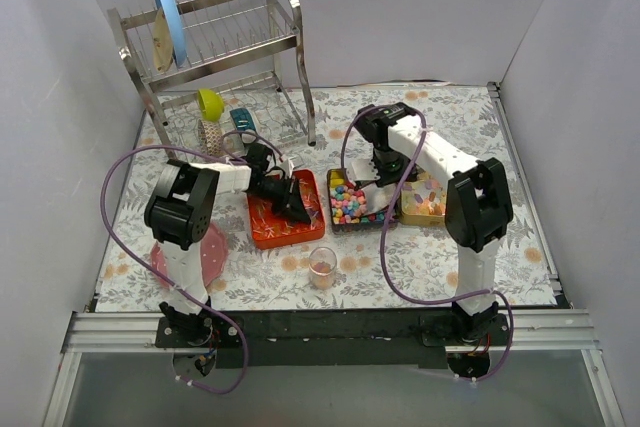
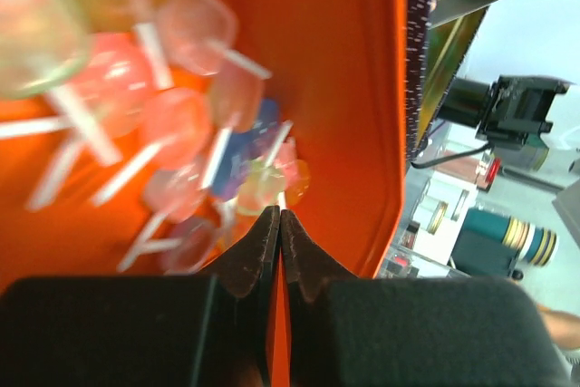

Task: Pack the candies
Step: Scoop the fake candies from the storage box.

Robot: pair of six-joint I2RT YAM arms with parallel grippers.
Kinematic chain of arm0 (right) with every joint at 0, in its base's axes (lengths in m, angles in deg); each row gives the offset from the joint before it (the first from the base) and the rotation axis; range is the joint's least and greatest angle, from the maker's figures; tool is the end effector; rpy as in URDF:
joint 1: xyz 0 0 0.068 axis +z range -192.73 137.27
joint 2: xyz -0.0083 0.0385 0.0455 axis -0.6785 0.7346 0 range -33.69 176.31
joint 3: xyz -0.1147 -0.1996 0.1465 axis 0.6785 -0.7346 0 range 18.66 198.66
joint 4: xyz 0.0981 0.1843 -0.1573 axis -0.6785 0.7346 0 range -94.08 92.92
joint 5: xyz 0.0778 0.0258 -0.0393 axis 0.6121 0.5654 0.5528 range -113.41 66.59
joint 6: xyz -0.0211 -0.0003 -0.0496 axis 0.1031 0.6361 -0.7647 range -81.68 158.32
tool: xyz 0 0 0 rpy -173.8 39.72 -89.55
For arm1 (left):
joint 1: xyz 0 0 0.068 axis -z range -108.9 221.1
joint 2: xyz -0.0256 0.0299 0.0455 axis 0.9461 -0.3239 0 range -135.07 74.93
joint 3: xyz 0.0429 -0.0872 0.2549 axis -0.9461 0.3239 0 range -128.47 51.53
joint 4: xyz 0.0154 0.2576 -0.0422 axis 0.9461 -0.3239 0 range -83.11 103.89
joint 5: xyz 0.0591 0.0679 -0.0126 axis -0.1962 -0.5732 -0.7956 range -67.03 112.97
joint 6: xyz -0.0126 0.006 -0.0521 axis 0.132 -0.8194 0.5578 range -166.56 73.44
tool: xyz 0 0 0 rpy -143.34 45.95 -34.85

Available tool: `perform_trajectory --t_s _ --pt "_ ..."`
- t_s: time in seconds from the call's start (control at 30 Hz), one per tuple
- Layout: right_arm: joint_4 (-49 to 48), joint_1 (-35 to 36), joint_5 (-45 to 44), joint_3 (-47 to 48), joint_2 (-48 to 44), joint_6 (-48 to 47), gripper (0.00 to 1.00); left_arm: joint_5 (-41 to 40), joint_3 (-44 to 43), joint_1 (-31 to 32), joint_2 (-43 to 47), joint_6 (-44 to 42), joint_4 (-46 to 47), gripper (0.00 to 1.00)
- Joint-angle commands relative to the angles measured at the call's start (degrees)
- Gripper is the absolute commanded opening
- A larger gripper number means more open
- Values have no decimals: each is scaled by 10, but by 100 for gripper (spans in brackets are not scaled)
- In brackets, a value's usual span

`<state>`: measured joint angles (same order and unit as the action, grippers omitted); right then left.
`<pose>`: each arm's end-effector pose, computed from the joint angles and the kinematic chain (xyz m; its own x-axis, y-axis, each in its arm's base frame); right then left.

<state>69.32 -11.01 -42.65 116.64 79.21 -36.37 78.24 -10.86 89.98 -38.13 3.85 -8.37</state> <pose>0.3277 0.1888 0.2441 0.2465 -0.9182 0.3100 -0.9490 -0.2936 -0.1150 0.3244 -0.1419 0.1148 -0.8944 -0.1582 0.4183 -0.4341 0.5321 -0.7269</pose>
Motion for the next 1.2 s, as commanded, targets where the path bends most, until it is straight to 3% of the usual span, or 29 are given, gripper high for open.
perform_trajectory --t_s 0.0,0.33,0.57,0.87,1.17 --pt "16 25 39 19 14 41 1 20 7 13 -3 6 24 2" --pt "15 48 134 28 44 111 1 19 0 19 -1 7 20 2" --pt "-9 40 253 15 54 168 1 19 -19 13 7 -15 -14 1" --pt "-90 33 302 -55 2 172 1 8 -27 -6 18 -38 -46 1" --pt "-79 33 337 -53 -20 191 1 12 -48 -23 6 -65 -76 1"
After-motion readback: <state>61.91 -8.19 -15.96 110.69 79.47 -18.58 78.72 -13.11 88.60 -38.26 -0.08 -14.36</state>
